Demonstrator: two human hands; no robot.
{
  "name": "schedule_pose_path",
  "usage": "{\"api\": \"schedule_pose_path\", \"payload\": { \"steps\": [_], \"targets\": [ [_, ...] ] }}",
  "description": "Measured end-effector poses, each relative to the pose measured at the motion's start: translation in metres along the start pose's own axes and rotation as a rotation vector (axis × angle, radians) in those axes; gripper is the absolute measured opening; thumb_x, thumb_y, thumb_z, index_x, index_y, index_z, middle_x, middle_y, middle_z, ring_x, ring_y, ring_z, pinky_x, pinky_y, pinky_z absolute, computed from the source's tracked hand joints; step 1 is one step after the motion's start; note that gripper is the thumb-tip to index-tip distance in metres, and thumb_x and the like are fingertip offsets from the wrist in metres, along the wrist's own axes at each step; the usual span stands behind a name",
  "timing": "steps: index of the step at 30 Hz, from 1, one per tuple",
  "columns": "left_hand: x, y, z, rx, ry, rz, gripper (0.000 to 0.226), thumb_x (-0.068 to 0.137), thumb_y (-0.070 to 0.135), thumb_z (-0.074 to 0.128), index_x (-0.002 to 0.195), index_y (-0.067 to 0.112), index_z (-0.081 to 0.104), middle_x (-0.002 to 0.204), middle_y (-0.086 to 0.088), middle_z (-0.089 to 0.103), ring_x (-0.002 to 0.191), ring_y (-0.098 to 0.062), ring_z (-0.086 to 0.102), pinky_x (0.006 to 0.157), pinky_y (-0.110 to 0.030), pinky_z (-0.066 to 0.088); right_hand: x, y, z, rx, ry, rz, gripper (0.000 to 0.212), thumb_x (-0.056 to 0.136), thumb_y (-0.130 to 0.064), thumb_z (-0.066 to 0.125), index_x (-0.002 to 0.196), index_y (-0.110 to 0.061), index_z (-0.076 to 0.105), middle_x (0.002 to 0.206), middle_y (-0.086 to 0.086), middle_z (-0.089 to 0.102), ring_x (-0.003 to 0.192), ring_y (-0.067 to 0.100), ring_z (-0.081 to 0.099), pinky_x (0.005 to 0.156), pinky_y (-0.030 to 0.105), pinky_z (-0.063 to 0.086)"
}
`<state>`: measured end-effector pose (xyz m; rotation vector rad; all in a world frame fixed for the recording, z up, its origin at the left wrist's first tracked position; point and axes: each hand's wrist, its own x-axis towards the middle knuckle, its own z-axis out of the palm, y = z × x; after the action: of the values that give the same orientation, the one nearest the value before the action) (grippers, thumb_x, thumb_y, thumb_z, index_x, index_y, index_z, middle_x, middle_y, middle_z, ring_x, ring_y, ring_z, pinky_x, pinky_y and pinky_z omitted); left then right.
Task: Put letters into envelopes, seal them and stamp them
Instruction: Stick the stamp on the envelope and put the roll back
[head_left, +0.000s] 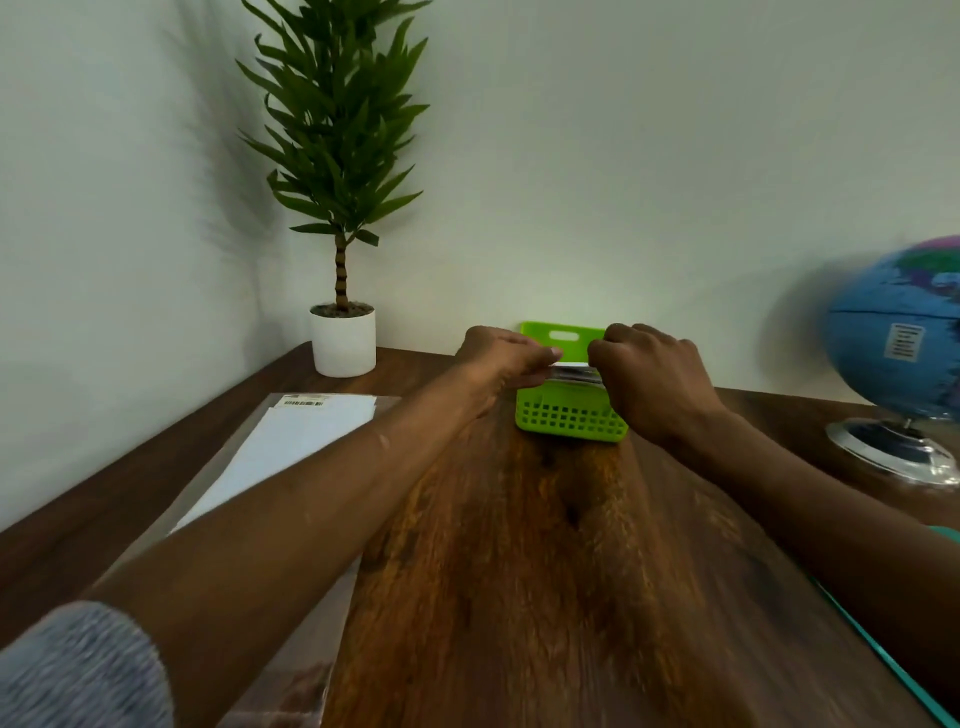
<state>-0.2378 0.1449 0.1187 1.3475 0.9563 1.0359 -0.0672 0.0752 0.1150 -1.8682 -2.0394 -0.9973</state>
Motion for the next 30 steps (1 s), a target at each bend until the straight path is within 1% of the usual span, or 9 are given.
{"api": "schedule_pose_path", "payload": {
  "steps": [2,4,6,8,12,18,23,26,30],
  "targets": [
    [0.003,-0.008,-0.002,0.231,0.044,0.141,0.035,0.075,0.012,0.089,0.104,-0.002,0.074,0.108,-0.023,0.073,0.089,-0.03,0.075,0.088,-0.039,0.061,0.004,-0.001,0.005,0.023,-0.02,0.011,0.02,0.088,-0.008,0.062,0.105,-0.017,0.065,0.105,0.005,0.064,0.099,0.033,0.062,0.061,0.035,0.035],
    [0.006,-0.014,-0.003,0.459,0.102,0.296,0.027,0.074,0.021,0.09,0.097,0.012,0.081,0.098,-0.009,0.076,0.085,-0.025,0.076,0.085,-0.034,0.06,0.006,0.0,0.008,0.04,-0.029,0.027,0.017,0.087,-0.008,0.062,0.102,-0.016,0.065,0.103,0.005,0.063,0.097,0.034,0.062,0.061,0.035,0.036],
    [0.012,-0.021,-0.002,0.601,0.141,0.403,0.015,0.076,0.023,0.088,0.089,0.019,0.083,0.08,0.002,0.074,0.081,-0.019,0.074,0.083,-0.033,0.059,0.006,0.002,0.014,0.064,-0.044,0.05,0.016,0.088,-0.007,0.062,0.1,-0.015,0.066,0.102,0.006,0.063,0.096,0.036,0.063,0.061,0.036,0.037],
    [0.019,-0.028,0.001,0.666,0.159,0.449,0.009,0.078,0.021,0.085,0.087,0.021,0.083,0.079,0.003,0.075,0.078,-0.015,0.073,0.082,-0.034,0.058,0.006,0.003,0.02,0.086,-0.07,0.084,0.016,0.089,-0.006,0.06,0.101,-0.014,0.067,0.103,0.007,0.064,0.095,0.037,0.064,0.063,0.037,0.04],
    [0.028,-0.038,0.003,0.695,0.2,0.477,0.006,0.08,0.021,0.082,0.086,0.023,0.082,0.09,0.005,0.078,0.077,-0.01,0.068,0.082,-0.034,0.058,0.004,0.0,0.031,0.124,-0.121,0.137,0.021,0.091,-0.003,0.059,0.106,-0.013,0.07,0.106,0.008,0.065,0.095,0.036,0.065,0.069,0.04,0.052],
    [0.032,-0.048,0.001,0.757,0.231,0.448,0.007,0.083,0.024,0.078,0.089,0.023,0.081,0.095,0.005,0.078,0.09,-0.015,0.07,0.083,-0.032,0.055,0.002,-0.008,0.038,0.173,-0.18,0.188,0.037,0.084,0.001,0.057,0.116,-0.012,0.071,0.113,0.011,0.068,0.1,0.039,0.066,0.076,0.045,0.056],
    [0.012,-0.054,0.002,0.865,0.21,0.511,0.024,0.092,0.025,0.069,0.114,0.021,0.075,0.116,-0.006,0.07,0.108,-0.022,0.064,0.095,-0.035,0.048,-0.011,-0.011,0.032,0.269,-0.191,0.223,0.044,0.086,-0.008,0.06,0.13,-0.014,0.064,0.134,0.013,0.058,0.118,0.038,0.056,0.08,0.047,0.056],
    [-0.012,-0.056,0.017,0.881,0.101,0.566,0.031,0.09,0.021,0.071,0.121,0.017,0.071,0.115,-0.011,0.067,0.105,-0.026,0.062,0.095,-0.033,0.045,-0.041,-0.005,0.021,0.303,-0.145,0.261,0.046,0.091,-0.022,0.062,0.137,-0.017,0.06,0.151,0.013,0.044,0.129,0.037,0.047,0.086,0.048,0.056],
    [-0.062,-0.055,0.058,0.82,-0.104,0.569,0.026,0.088,0.021,0.074,0.113,0.017,0.074,0.1,-0.003,0.075,0.087,-0.022,0.069,0.082,-0.031,0.052,-0.107,0.023,0.002,0.392,-0.143,0.315,0.037,0.095,-0.024,0.058,0.13,-0.017,0.067,0.143,0.013,0.054,0.124,0.035,0.056,0.096,0.044,0.051]
  ]
}}
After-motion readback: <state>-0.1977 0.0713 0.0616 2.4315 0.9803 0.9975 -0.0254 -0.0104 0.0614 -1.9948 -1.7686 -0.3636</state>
